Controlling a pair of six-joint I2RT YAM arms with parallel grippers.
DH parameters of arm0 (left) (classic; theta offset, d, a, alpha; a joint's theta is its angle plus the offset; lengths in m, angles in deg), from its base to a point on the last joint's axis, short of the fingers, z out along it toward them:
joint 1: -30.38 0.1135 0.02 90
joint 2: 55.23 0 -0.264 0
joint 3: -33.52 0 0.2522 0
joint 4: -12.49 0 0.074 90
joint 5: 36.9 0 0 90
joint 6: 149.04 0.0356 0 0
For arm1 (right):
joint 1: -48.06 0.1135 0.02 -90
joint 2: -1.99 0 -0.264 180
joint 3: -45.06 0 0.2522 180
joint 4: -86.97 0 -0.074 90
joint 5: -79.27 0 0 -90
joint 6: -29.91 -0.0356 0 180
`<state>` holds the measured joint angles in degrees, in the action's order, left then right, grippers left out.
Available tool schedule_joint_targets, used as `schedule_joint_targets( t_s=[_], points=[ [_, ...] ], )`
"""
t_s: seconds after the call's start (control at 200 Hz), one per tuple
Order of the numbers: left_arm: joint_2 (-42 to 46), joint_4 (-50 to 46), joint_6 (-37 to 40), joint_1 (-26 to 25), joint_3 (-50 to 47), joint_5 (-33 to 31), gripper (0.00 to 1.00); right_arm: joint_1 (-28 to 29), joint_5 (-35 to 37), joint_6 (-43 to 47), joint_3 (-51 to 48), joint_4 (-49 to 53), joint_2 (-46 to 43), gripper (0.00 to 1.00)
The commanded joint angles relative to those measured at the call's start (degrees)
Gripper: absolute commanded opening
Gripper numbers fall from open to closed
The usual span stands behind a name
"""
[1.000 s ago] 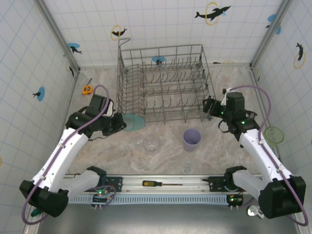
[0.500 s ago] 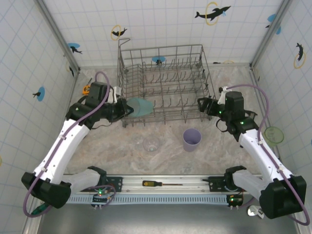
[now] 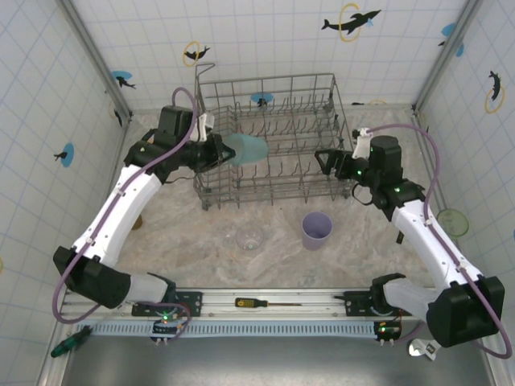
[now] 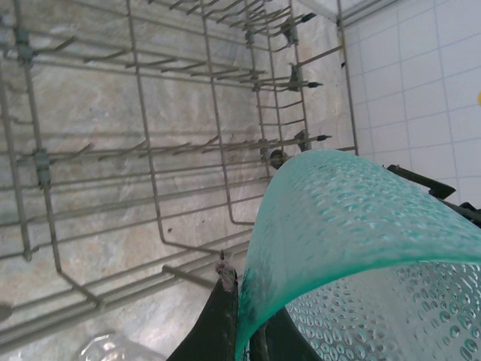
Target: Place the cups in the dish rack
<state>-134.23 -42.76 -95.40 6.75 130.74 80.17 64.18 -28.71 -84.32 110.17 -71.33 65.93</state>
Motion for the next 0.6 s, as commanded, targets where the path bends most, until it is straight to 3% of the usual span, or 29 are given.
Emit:
schedule_joint_targets(
  t_s=[0.0, 0.225, 0.4, 0.596],
  points=[
    [-2.09, 5.53, 3.76, -0.18, 2.63, 2.46, 0.0, 0.29, -6.47, -3.01, 2.5, -4.89, 2.54, 1.0],
    [-6.67, 13.83, 5.52, 4.1, 0.46, 8.16, 0.0, 0.27, -10.06, -7.98, 5.44, -11.29, 7.01, 1.0],
    [-7.06, 31.09, 0.75, 9.6, -8.36, 16.43, 0.0, 0.38, -8.87, -15.25, 5.88, -16.48, 10.39, 1.0],
    [-6.93, 39.56, 3.35, 10.72, -10.69, 13.58, 0.0, 2.26, -9.63, -21.41, 5.09, -23.75, 13.73, 1.0]
  ],
)
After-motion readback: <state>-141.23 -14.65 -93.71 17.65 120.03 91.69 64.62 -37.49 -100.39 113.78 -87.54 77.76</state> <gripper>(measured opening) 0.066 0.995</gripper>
